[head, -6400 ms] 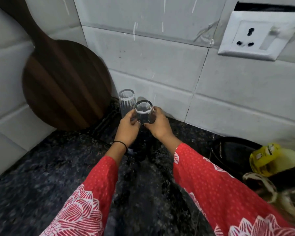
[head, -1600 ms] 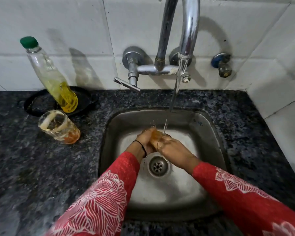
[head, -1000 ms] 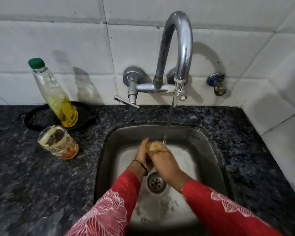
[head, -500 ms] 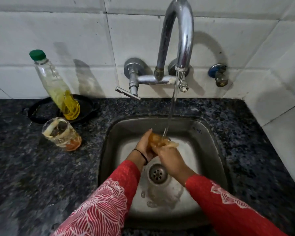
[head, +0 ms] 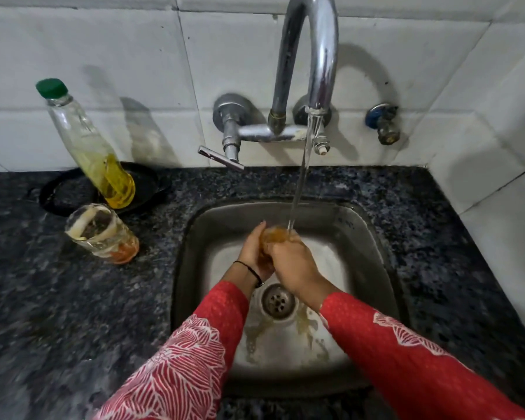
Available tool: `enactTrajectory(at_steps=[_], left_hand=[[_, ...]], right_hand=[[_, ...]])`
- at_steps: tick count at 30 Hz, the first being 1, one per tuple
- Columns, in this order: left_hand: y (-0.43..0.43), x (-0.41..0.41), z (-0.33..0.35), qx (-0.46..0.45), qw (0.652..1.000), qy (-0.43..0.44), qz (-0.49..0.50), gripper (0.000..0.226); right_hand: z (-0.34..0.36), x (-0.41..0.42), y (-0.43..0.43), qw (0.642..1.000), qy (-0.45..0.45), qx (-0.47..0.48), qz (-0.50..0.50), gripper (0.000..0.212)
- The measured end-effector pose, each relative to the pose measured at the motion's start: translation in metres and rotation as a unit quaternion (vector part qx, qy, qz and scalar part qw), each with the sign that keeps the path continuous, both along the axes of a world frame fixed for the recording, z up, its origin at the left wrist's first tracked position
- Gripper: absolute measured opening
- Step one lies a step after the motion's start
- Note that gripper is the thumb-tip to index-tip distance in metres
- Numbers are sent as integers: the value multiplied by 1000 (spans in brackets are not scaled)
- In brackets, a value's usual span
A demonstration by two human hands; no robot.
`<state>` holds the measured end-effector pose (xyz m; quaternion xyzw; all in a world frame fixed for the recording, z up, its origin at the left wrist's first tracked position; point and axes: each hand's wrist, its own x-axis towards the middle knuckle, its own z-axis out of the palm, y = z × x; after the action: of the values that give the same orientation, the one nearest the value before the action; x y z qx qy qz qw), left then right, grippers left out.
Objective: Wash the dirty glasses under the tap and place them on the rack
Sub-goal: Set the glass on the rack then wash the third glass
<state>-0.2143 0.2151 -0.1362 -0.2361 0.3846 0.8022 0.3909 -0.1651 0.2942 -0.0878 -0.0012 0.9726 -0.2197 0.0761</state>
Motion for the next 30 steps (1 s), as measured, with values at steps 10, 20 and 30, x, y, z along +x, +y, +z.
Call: enactTrajectory(at_steps=[10,20,30], left_hand=[[-8,-10,8,-54,998,-27,-27,61],[-2,9,-8,4,999,5,37,62],[-1,14,5,25,999,-17,20,68]], right_hand=[[-25,0,4,991,114,-37,59,16],[-20,-14,-18,846,-75,-431,-306,17],[-17,1,16,990,42,-135,-17,19]])
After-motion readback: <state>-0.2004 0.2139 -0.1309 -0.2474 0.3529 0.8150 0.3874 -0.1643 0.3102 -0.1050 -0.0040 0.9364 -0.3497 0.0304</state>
